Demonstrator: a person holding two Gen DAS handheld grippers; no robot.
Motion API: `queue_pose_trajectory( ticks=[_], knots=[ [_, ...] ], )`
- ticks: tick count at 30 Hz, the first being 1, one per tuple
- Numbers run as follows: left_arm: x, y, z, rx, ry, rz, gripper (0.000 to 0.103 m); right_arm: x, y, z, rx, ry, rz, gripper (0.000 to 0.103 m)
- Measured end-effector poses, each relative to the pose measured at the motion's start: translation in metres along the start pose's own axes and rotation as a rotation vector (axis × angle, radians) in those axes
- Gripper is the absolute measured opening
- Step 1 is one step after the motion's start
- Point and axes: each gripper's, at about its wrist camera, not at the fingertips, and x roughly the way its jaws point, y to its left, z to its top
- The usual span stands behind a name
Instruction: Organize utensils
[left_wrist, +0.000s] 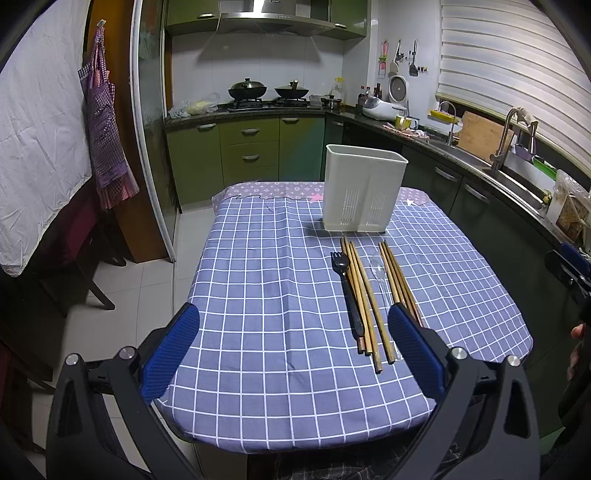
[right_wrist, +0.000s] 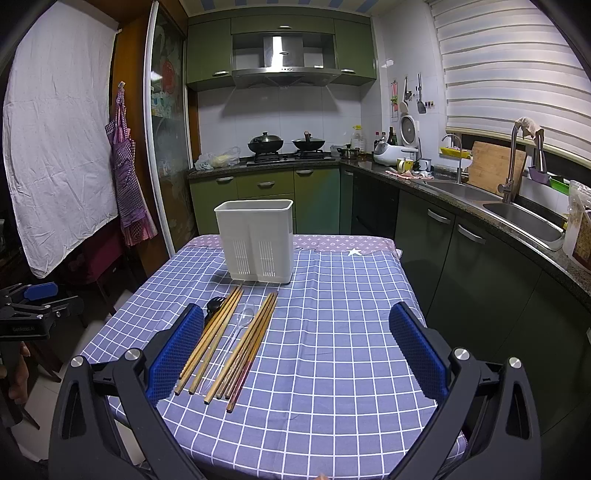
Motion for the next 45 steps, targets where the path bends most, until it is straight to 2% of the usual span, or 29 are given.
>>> queue_pose_trajectory(
  ticks=[14, 20, 26, 27, 29, 31, 32, 36, 39, 41, 42, 43, 45],
  knots=[
    [0.002, 0.004, -0.001, -0.006, 0.011, 0.006, 0.097, 0.002, -0.004, 0.0, 0.026, 0.01, 0.018, 0.099],
    [0.008, 0.002, 0.0, 0.0, 0.022, 0.004, 0.097, 0.014, -0.014, -0.002, 0.064, 0.084, -0.006, 0.099],
    [0.039, -0.005, 0.012, 0.015, 0.103, -0.002, 0.097, 0.039, -0.032, 0.003, 0.067, 0.132, -0.003, 0.099],
    [0.048, -0.008, 0.017, 0.024, 0.126, 0.0, 0.097, 0.05, -0.037, 0.008, 0.063, 0.159, 0.012, 0.099],
    [0.063, -0.014, 0.025, 0.046, 0.158, 0.008, 0.097, 0.077, -0.046, 0.011, 0.058, 0.277, 0.07, 0.099],
    [0.081, -0.018, 0.035, 0.061, 0.193, 0.012, 0.097, 0.114, -0.057, 0.01, 0.089, 0.461, 0.164, 0.099],
    [0.088, -0.02, 0.038, 0.062, 0.207, 0.011, 0.097, 0.124, -0.06, 0.009, 0.095, 0.5, 0.183, 0.099],
    [0.129, -0.027, 0.05, 0.038, 0.303, -0.024, 0.097, 0.146, -0.07, 0.015, 0.073, 0.539, 0.171, 0.099],
    [0.156, -0.037, 0.054, 0.047, 0.378, -0.049, 0.095, 0.165, -0.08, 0.018, 0.102, 0.61, 0.199, 0.098],
    [0.175, -0.044, 0.055, 0.054, 0.428, -0.055, 0.086, 0.173, -0.086, 0.018, 0.137, 0.649, 0.224, 0.091],
    [0.185, -0.047, 0.056, 0.052, 0.458, -0.05, 0.078, 0.178, -0.087, 0.017, 0.15, 0.668, 0.233, 0.087],
    [0.195, -0.048, 0.057, 0.047, 0.487, -0.044, 0.072, 0.183, -0.085, 0.017, 0.16, 0.691, 0.233, 0.079],
    [0.21, -0.05, 0.056, 0.038, 0.529, -0.033, 0.066, 0.189, -0.091, 0.017, 0.167, 0.74, 0.181, 0.072]
  ],
)
